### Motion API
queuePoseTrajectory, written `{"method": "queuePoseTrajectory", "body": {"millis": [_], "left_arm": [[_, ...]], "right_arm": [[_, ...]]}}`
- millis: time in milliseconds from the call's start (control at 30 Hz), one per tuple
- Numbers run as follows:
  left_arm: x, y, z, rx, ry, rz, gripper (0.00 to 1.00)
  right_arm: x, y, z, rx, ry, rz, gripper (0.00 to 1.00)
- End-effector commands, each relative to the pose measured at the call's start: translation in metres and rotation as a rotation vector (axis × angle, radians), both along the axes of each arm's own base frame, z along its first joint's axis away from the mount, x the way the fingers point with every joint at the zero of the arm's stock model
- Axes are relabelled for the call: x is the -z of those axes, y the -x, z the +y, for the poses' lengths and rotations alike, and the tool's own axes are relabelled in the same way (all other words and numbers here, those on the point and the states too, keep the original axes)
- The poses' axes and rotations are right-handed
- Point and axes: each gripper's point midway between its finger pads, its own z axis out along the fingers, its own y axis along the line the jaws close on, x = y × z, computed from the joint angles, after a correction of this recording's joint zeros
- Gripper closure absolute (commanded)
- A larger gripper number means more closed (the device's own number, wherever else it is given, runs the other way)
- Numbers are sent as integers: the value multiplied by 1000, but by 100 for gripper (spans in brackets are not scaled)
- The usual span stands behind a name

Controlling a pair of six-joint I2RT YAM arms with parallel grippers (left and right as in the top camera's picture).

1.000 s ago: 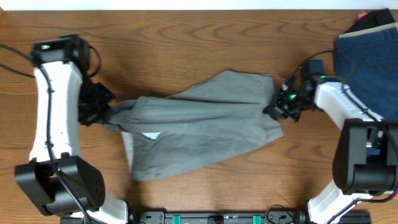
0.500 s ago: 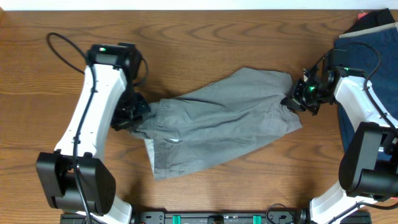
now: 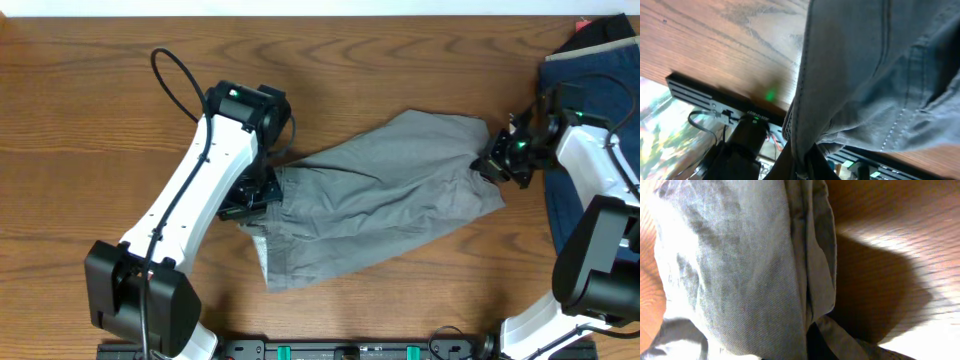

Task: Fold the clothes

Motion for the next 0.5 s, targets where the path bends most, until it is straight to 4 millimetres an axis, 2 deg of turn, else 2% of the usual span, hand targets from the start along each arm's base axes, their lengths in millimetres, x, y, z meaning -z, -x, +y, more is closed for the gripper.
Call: {"method": "queuePoseTrajectory", "body": {"millis": [0, 167, 267, 467], "left_arm": [[1, 21, 13, -6, -65, 74, 94], [17, 34, 20, -1, -97, 128, 93], [27, 38, 20, -15, -94, 140, 93], [37, 37, -4, -47, 14, 135, 94]], "right_arm": [[-12, -5, -18, 14, 24, -47, 99], [-10, -1, -36, 60, 36, -35, 99], [-10, 2, -39, 67, 34, -24, 99], [-9, 4, -40, 64, 38, -18, 99]]}}
